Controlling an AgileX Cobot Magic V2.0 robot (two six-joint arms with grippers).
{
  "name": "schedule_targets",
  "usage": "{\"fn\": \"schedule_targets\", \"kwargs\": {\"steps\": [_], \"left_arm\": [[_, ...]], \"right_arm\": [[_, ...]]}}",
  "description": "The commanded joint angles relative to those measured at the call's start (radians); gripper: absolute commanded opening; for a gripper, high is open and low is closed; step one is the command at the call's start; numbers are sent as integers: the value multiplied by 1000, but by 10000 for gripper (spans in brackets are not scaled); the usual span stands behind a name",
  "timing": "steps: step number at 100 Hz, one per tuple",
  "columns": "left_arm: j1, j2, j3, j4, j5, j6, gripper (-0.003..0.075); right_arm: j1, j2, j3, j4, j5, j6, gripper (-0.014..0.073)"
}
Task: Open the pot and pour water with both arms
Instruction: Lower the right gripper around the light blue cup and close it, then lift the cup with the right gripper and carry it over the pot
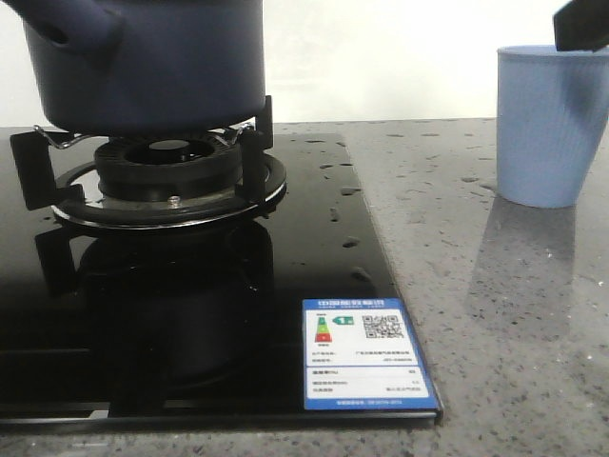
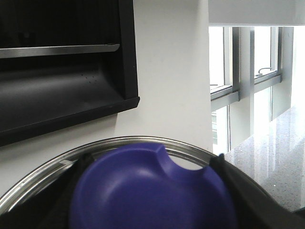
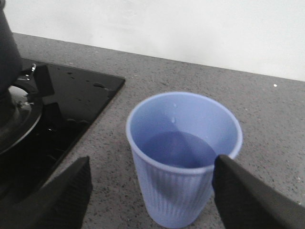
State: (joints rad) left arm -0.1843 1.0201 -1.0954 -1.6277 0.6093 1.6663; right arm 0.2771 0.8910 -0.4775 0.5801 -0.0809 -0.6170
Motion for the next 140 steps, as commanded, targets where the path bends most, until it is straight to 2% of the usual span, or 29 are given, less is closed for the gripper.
{"fn": "schedule_targets", "kwargs": {"steps": [1,36,60,84,115,140], "left_arm": [[3,-18,-33,-63,4,-10,197],[3,-18,-33,-63,4,-10,197],[3,-18,-33,-63,4,-10,197],[3,-18,-33,-63,11,-10,197],[3,-18,-33,-63,10,-10,197],[3,-18,-33,-63,10,-10,197]], "right_arm": [[2,-1,-3,-11,-111,-12,463],[10,83,35,-11,-254,9,463],[61,126,35,-13,-290,13,463],[63,155,35,-13,-335,13,463],[66,221,35,-24,-451,100,468],[66,271,35,-204,-477,284,468]]}}
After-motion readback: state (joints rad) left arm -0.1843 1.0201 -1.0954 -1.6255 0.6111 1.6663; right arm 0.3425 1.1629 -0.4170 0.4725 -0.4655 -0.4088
